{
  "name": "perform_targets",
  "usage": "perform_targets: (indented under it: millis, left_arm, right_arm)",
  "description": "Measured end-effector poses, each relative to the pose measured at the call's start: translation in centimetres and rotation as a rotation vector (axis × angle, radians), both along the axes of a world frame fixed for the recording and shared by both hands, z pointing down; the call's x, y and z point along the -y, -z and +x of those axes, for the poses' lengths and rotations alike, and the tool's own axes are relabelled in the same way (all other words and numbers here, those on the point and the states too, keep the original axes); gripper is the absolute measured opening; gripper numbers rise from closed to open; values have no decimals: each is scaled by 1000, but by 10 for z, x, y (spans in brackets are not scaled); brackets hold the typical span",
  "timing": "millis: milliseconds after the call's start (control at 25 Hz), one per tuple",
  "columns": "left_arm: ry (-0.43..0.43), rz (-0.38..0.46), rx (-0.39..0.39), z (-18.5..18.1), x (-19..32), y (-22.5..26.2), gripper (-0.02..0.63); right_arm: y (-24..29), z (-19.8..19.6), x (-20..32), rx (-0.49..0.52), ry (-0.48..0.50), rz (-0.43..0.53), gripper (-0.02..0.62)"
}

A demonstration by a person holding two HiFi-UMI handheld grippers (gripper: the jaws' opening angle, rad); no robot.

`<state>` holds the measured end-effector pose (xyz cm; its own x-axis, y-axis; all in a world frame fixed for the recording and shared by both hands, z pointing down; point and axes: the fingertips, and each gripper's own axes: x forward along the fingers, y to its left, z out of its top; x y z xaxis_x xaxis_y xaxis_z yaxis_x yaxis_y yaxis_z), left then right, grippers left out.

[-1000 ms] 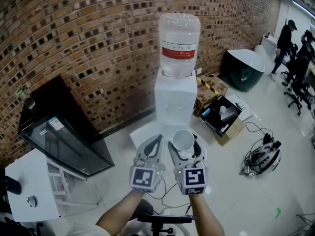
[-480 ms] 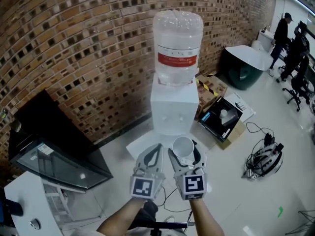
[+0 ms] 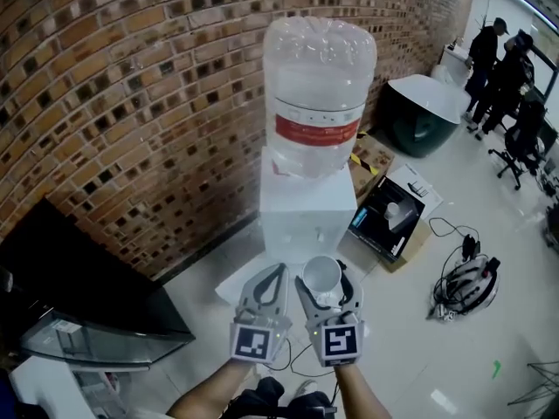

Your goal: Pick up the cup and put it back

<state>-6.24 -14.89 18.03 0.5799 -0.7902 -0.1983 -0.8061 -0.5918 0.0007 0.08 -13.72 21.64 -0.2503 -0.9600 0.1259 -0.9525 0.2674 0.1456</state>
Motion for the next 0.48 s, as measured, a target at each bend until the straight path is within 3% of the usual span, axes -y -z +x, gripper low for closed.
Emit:
perform_targets:
  millis: [480]
  left_arm:
    - [48,-38,16,34,64,-55,-5]
  right_arm:
    - [-58,24,69,4,65,-36,350]
